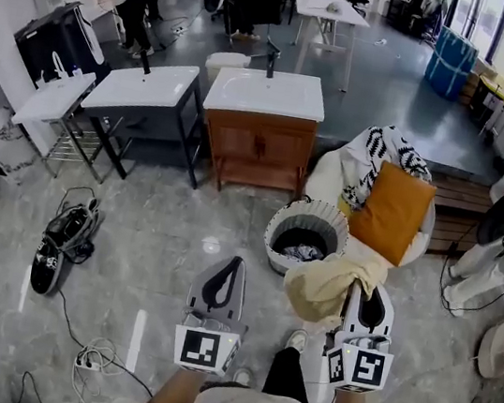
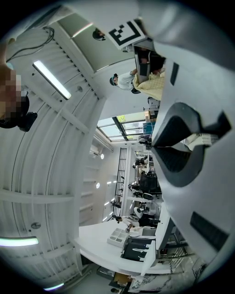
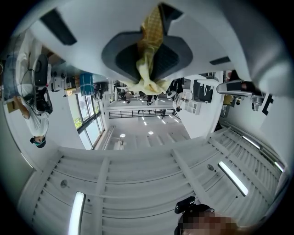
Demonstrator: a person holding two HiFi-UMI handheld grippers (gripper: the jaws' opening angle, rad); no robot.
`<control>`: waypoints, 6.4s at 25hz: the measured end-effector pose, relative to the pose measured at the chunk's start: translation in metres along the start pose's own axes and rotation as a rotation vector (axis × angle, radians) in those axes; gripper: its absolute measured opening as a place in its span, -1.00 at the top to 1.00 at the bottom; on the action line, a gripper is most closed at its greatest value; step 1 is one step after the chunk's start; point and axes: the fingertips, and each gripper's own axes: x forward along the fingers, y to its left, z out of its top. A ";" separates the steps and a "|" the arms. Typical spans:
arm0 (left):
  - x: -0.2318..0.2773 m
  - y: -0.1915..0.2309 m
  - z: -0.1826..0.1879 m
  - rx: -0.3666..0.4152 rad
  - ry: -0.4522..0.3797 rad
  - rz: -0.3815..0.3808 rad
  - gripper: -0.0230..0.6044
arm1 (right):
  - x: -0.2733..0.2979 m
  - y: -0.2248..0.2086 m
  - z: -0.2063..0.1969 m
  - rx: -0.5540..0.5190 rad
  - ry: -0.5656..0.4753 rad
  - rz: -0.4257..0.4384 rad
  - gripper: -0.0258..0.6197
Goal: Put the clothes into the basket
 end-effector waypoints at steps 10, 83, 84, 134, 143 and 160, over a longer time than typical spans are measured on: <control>0.098 -0.004 -0.009 0.039 0.018 0.035 0.91 | 0.080 -0.058 -0.018 0.016 0.014 0.014 0.80; 0.441 0.076 -0.226 -0.159 0.223 0.060 0.91 | 0.433 -0.092 -0.352 -0.072 0.665 0.362 0.80; 0.442 0.078 -0.228 -0.161 0.227 0.059 0.91 | 0.437 -0.087 -0.363 -0.075 0.678 0.370 0.80; 0.469 0.128 -0.278 -0.223 0.329 0.015 0.91 | 0.387 -0.035 -0.592 -0.133 1.306 0.454 0.31; 0.507 0.085 -0.262 -0.184 0.297 -0.152 0.91 | 0.379 -0.072 -0.521 0.028 1.154 0.291 0.32; 0.553 0.021 -0.214 -0.136 0.224 -0.287 0.91 | 0.430 -0.166 -0.323 0.086 0.618 0.045 0.32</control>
